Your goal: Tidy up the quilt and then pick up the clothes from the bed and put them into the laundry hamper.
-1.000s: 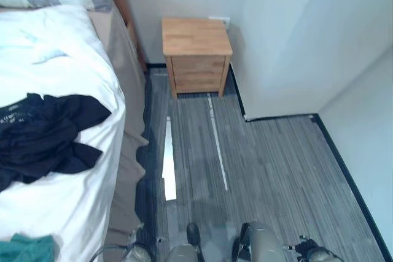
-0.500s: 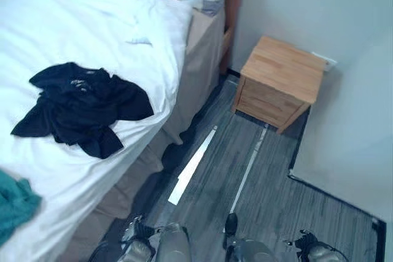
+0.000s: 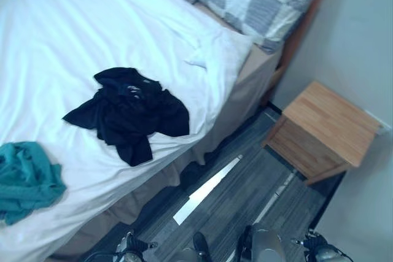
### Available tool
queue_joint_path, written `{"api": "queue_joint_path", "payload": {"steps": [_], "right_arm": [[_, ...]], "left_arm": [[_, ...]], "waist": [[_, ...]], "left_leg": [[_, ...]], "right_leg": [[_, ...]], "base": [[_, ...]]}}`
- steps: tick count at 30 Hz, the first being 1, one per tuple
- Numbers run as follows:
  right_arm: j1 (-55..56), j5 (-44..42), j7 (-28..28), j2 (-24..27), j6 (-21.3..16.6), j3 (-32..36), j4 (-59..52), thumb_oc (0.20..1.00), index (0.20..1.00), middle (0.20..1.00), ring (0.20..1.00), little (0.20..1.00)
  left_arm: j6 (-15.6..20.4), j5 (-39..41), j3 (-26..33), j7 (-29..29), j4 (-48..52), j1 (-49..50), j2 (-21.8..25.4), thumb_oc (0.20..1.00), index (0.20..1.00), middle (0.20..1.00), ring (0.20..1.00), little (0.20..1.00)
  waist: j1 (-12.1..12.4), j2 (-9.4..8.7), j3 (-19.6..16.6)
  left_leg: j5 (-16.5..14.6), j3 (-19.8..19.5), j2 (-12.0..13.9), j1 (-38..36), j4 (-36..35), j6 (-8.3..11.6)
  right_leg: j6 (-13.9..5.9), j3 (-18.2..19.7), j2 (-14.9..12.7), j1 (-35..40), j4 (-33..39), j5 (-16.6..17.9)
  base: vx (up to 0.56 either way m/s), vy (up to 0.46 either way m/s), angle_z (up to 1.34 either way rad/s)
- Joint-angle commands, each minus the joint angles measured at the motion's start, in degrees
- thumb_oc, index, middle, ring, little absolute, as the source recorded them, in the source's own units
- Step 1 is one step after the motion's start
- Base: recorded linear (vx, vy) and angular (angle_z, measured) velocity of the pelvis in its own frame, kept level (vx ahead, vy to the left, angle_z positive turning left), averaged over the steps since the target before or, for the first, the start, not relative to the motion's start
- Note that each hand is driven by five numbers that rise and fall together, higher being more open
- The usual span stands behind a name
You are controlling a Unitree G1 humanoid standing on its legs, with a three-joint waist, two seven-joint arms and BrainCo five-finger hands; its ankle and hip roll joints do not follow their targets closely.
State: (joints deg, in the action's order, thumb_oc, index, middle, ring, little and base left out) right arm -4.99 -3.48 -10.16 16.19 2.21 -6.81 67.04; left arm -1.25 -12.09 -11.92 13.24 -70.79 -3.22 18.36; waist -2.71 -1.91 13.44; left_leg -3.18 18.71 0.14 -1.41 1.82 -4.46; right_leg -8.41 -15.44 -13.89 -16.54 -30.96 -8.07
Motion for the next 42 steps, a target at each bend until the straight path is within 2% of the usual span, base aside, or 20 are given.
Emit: {"api": "queue_joint_path", "payload": {"steps": [1, 3, 4, 7, 11, 12, 13, 14, 15, 16, 17, 18, 21, 22, 24, 25, 30, 34, 40, 42], "right_arm": [[-3.9, -2.8, -2.3, 1.8, -1.0, 2.5, 0.3, 1.0, 1.0, 1.0, 1.0, 1.0], [-4.5, -4.1, -2.3, 2.6, -1.1, 3.6, 0.0, 1.0, 1.0, 1.0, 1.0, 1.0], [-4.5, -6.1, -2.2, 3.4, -1.8, 5.0, -1.2, 1.0, 1.0, 1.0, 1.0, 1.0], [-2.5, -4.0, -3.3, 5.8, -2.4, 5.5, -6.2, 1.0, 1.0, 1.0, 1.0, 1.0], [-2.3, 4.5, -4.6, 10.7, -2.1, 3.5, -13.6, 1.0, 1.0, 1.0, 1.0, 1.0], [-0.4, 10.7, -5.8, 16.9, -2.8, 4.7, -24.7, 1.0, 1.0, 1.0, 1.0, 1.0], [-0.8, 11.7, -8.1, 20.9, -3.9, 6.5, -30.4, 1.0, 1.0, 1.0, 1.0, 1.0], [-0.7, 11.8, -8.1, 20.9, -3.8, 6.6, -30.5, 1.0, 1.0, 1.0, 1.0, 1.0], [-2.2, 13.5, -10.1, 25.4, -4.2, 8.0, -33.6, 1.0, 1.0, 1.0, 1.0, 1.0], [-2.2, 13.6, -10.1, 25.5, -4.1, 8.0, -33.6, 1.0, 1.0, 1.0, 1.0, 1.0], [-4.1, 14.7, -10.8, 28.0, -4.3, 7.5, -34.1, 1.0, 1.0, 1.0, 1.0, 1.0], [-5.6, 15.6, -11.2, 29.9, -4.0, 7.2, -34.8, 1.0, 1.0, 1.0, 1.0, 1.0], [-13.5, 17.4, -11.6, 34.7, -3.9, 4.9, -37.9, 1.0, 1.0, 1.0, 1.0, 1.0], [-15.2, 18.0, -12.1, 36.5, -4.4, 4.3, -38.5, 1.0, 1.0, 1.0, 1.0, 1.0], [-20.4, 18.6, -12.0, 39.1, -4.0, 1.2, -39.0, 1.0, 1.0, 1.0, 1.0, 1.0], [-25.5, 18.8, -12.9, 39.7, -4.1, -1.5, -39.0, 1.0, 1.0, 1.0, 1.0, 1.0], [-40.8, 17.8, -13.9, 43.3, -4.7, -10.0, -36.3, 1.0, 1.0, 1.0, 1.0, 1.0], [-66.1, 15.4, -14.4, 45.6, -5.0, -26.8, -22.8, 1.0, 1.0, 1.0, 1.0, 1.0], [-81.8, 16.6, -13.5, 45.1, -3.5, -41.1, -5.6, 1.0, 1.0, 1.0, 1.0, 1.0], [-83.8, 18.2, -12.9, 44.6, -2.7, -43.6, -0.7, 0.564, 0.564, 0.564, 0.564, 0.564]], "left_arm": [[0.7, 0.0, -0.4, 0.7, -0.2, -1.2, 1.2, 1.0, 1.0, 1.0, 1.0, 1.0], [0.8, -0.6, -0.9, 0.9, -0.3, -2.2, 1.8, 1.0, 1.0, 1.0, 1.0, 1.0], [0.9, -0.8, -1.3, 0.9, -0.9, -3.0, 2.2, 1.0, 1.0, 1.0, 1.0, 1.0], [1.1, -1.8, -2.0, 0.4, -1.6, -3.3, 3.3, 1.0, 1.0, 1.0, 1.0, 1.0], [1.4, -3.0, -1.1, 0.5, -1.6, -2.1, 4.5, 1.0, 1.0, 1.0, 1.0, 1.0], [1.6, -3.2, 0.5, 1.1, -0.9, 0.0, 4.7, 1.0, 1.0, 1.0, 1.0, 1.0], [1.9, -2.1, 0.8, 1.8, -0.2, 0.4, 3.8, 1.0, 1.0, 1.0, 1.0, 1.0], [1.9, -2.1, 0.8, 1.8, -0.2, 0.3, 3.7, 1.0, 1.0, 1.0, 1.0, 1.0], [1.7, -2.1, -0.3, 2.2, 0.4, -1.0, 2.7, 1.0, 1.0, 1.0, 1.0, 1.0], [1.7, -2.1, -0.3, 2.2, 0.4, -1.0, 2.6, 1.0, 1.0, 1.0, 1.0, 1.0], [1.6, -2.5, -1.1, 2.4, 0.6, -1.8, 2.4, 1.0, 1.0, 1.0, 1.0, 1.0], [1.7, -2.6, -1.6, 2.1, 1.5, -2.3, 2.5, 1.0, 1.0, 1.0, 1.0, 1.0], [2.2, -2.8, -3.6, 1.9, 4.5, -4.4, 2.6, 1.0, 1.0, 1.0, 1.0, 1.0], [2.4, -3.0, -4.6, 2.1, 4.7, -5.2, 2.5, 1.0, 1.0, 1.0, 1.0, 1.0], [2.9, -3.6, -7.5, 0.6, 6.0, -4.9, 2.8, 1.0, 1.0, 1.0, 1.0, 1.0], [2.9, -3.9, -8.5, 1.0, 6.3, -5.9, 3.3, 1.0, 1.0, 1.0, 1.0, 1.0], [3.8, -3.6, -9.5, 1.1, 6.6, -6.7, 5.2, 1.0, 1.0, 1.0, 1.0, 1.0], [4.5, -2.1, -11.1, 2.5, 4.7, -6.3, 6.8, 1.0, 1.0, 1.0, 1.0, 1.0], [5.8, 1.6, -12.1, 2.9, 5.4, -7.2, 6.6, 1.0, 1.0, 1.0, 1.0, 1.0], [5.9, 2.7, -12.2, 3.0, 5.8, -7.6, 6.0, 1.0, 1.0, 1.0, 1.0, 1.0]], "waist": [[0.9, -0.92, 0.7], [0.6, -1.77, 0.4], [-0.4, -2.18, 0.4], [-1.0, -3.53, 0.9], [-1.3, -4.36, 0.9], [-2.0, -3.53, 0.4], [-2.0, -2.41, 1.0], [-2.1, -2.31, 0.9], [-2.3, -1.67, 2.3], [-2.4, -1.57, 2.3], [-2.9, -1.39, 3.0], [-2.8, -1.52, 3.5], [-1.4, -2.59, 5.4], [-2.1, -2.08, 5.2], [-2.4, -0.64, 4.8], [-1.9, -0.91, 6.1], [-1.3, -0.09, 6.9], [1.1, 1.19, 9.0], [2.7, 3.36, 11.4], [2.9, 3.97, 12.4]], "left_leg": [[2.4, -3.3, 3.7, -0.5, -6.8, 5.95], [1.5, -6.8, 4.7, -0.7, -6.8, 7.45], [0.8, -9.9, 6.5, -1.1, -6.8, 9.34], [0.9, -13.0, 8.8, -2.5, -6.8, 11.68], [2.1, -14.0, 10.7, -3.1, -6.8, 13.21], [3.7, -13.1, 14.9, -2.9, -6.8, 15.25], [6.2, -12.9, 17.1, -1.7, -6.0, 15.62], [6.2, -13.1, 17.1, -1.5, -6.0, 15.65], [9.5, -9.7, 17.9, 2.3, -2.0, 14.62], [9.5, -9.9, 17.9, 2.5, -1.8, 14.64], [9.4, -4.7, 17.9, 3.3, -0.4, 13.92], [7.8, -2.7, 16.8, 3.8, 1.7, 13.29], [0.2, -6.2, 8.1, 11.6, 12.1, 10.64], [-0.2, -4.0, 7.2, 12.1, 11.5, 10.2], [0.7, 1.4, 7.1, 9.5, 6.6, 9.47], [1.8, -1.2, 6.0, 11.4, 6.2, 9.27], [4.8, -0.6, 6.2, 11.2, 0.4, 9.93], [9.5, -0.2, 7.9, 13.4, -5.0, 11.38], [10.8, -1.2, 8.3, 18.8, -6.3, 13.03], [11.2, -1.1, 8.3, 20.8, -6.0, 12.99]], "right_leg": [[-2.88, 8.5, 0.5, 9.1, 21.5, 8.6], [-4.16, 14.5, -1.6, 8.5, 29.5, 12.3], [-4.98, 20.8, -3.3, 6.6, 33.2, 14.6], [-5.46, 23.9, -3.4, 6.3, 33.0, 15.2], [-6.59, 20.9, -2.9, 8.4, 32.7, 14.8], [-6.24, 20.3, 0.2, 8.2, 31.8, 12.7], [-4.6, 18.3, 2.6, 9.1, 31.9, 10.9], [-4.56, 18.2, 2.6, 9.1, 31.9, 10.9], [-2.87, 14.5, 3.4, 11.2, 33.0, 9.7], [-2.84, 14.3, 3.4, 11.3, 33.1, 9.7], [-2.03, 12.2, 3.6, 12.3, 33.1, 8.9], [-1.44, 11.4, 3.8, 12.6, 33.0, 8.3], [0.44, 10.0, 4.7, 10.7, 31.5, 8.0], [0.58, 8.6, 5.5, 10.2, 30.9, 7.3], [0.56, 6.6, 7.1, 9.8, 30.3, 7.4], [0.83, 5.8, 7.1, 8.1, 29.5, 7.7], [0.46, 5.0, 7.0, 5.0, 29.6, 8.7], [0.43, 4.0, 7.9, -0.4, 27.8, 8.7], [0.05, 2.3, 7.9, -7.0, 24.9, 7.4], [0.32, 2.1, 7.8, -9.4, 23.4, 7.0]], "base": [[0.15, -0.257, 0.7], [0.31, -0.534, 0.8], [0.3, -0.505, 0.86], [0.26, -0.491, 1.27], [0.2, -0.497, 1.01], [0.18, -0.646, 0.28], [0.18, -0.648, 0.37], [0.08, -0.467, 0.28], [0.01, -0.213, 0.12], [0.02, -0.327, 0.55], [0.0, -0.201, 0.79], [-0.03, -0.33, 0.96], [-0.12, -0.32, 0.35], [0.02, -0.255, 0.2], [0.06, -0.15, 0.58], [-0.04, -0.077, 0.65], [0.01, -0.038, 0.44], [0.07, -0.098, 0.19], [0.01, -0.099, 0.25], [-0.06, -0.069, 0.03]]}}
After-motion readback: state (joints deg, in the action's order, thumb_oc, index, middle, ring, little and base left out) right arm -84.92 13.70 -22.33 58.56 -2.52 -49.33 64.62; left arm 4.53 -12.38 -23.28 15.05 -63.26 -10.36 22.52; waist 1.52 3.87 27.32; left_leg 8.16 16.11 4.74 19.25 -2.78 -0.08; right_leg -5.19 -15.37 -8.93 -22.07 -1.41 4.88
